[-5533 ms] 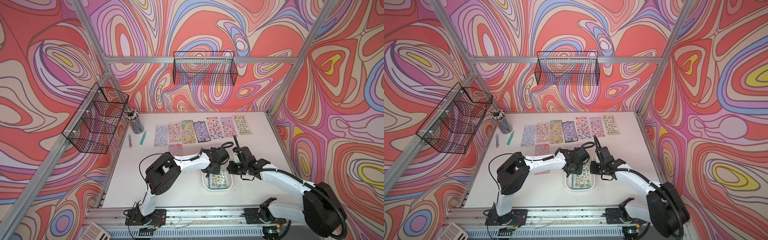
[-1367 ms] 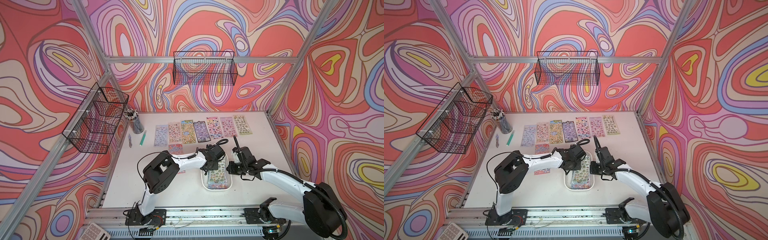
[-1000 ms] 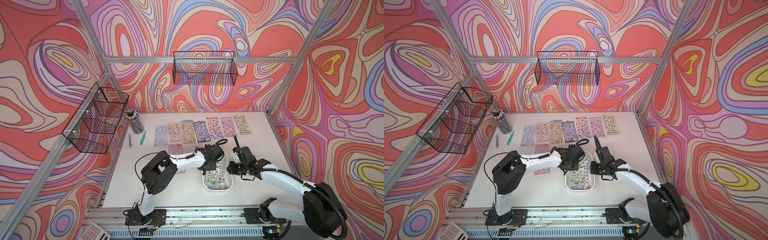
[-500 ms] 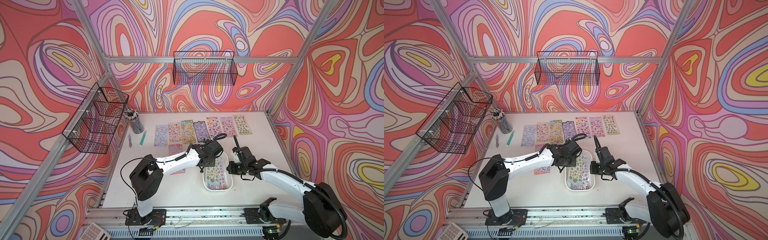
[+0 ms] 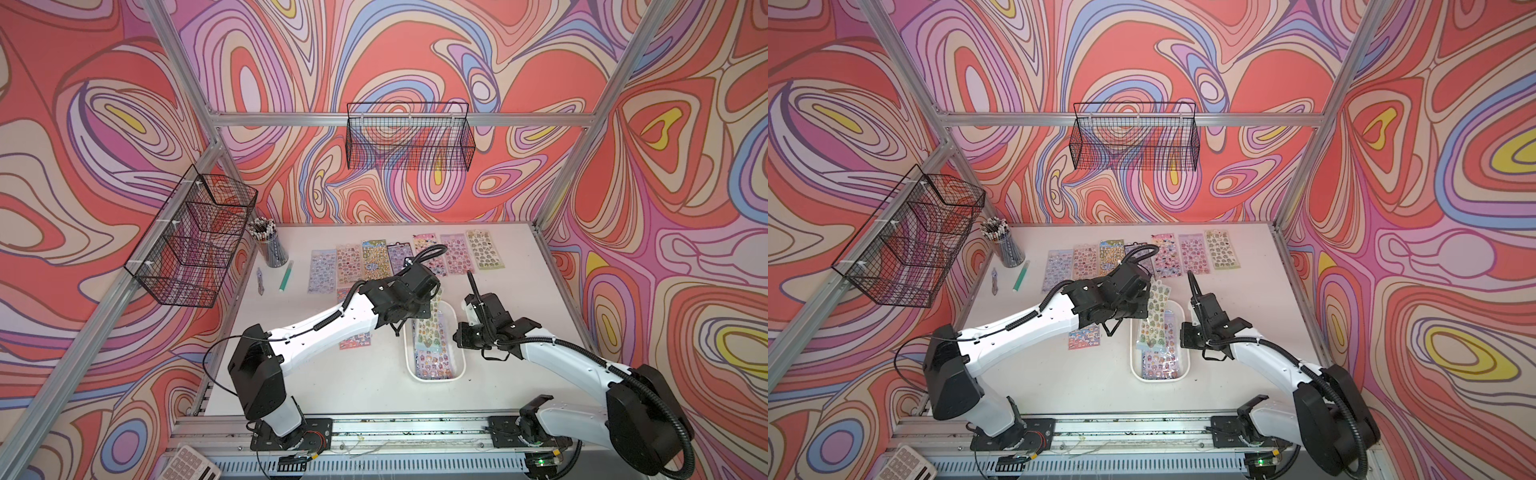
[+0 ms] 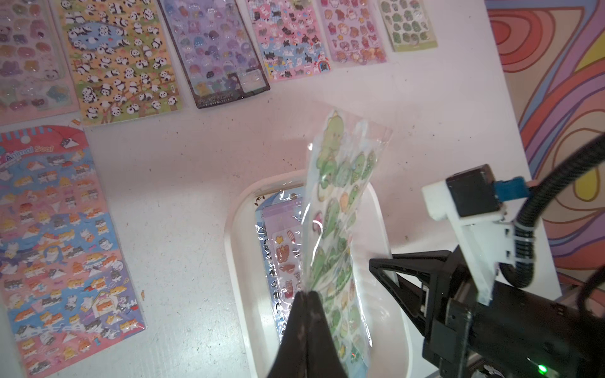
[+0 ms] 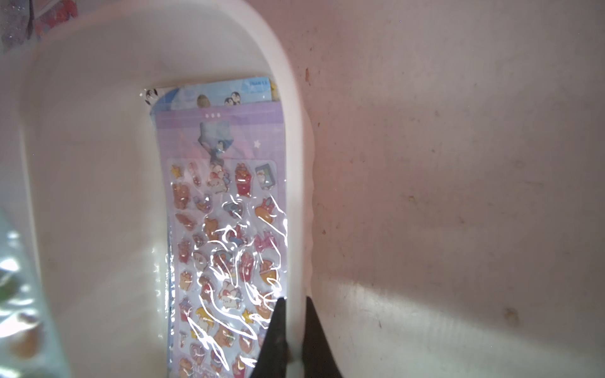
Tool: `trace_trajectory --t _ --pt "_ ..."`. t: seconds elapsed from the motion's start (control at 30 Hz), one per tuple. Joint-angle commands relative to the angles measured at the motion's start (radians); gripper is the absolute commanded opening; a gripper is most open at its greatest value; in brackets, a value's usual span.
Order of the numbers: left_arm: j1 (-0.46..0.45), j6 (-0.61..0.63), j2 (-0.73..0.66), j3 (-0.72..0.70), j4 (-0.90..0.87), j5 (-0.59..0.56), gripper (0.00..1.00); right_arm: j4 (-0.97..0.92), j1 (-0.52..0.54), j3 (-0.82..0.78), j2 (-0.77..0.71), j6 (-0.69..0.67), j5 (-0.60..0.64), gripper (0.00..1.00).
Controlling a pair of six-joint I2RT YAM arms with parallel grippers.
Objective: Take the stickers out of the storage box
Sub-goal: Pick up the sticker from the storage box, then place the sticker at the center of the board.
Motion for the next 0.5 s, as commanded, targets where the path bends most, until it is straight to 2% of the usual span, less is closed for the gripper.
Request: trace_trajectory --t 0.0,0.13,0.3,0.47 --pt "0.037 0.067 -0.063 0.022 -0.041 0.043 0.0 0.026 -0.003 0.002 -0.003 -0.001 0.001 0.0" --pt "0.097 0.149 -0.145 -0.006 -0.113 0.07 0.0 0.028 -0.002 0.007 -0.004 -0.005 -0.005 0.0" --pt "0.226 0.24 -0.286 -0.106 -0.155 0.111 0.0 0.027 -0.001 0.009 -0.012 -0.009 -0.017 0.0" --pt "0.456 0.343 -0.439 -0.245 -0.161 0.196 0.0 0.03 -0.001 0.016 -0.014 -0.025 -0.041 0.0"
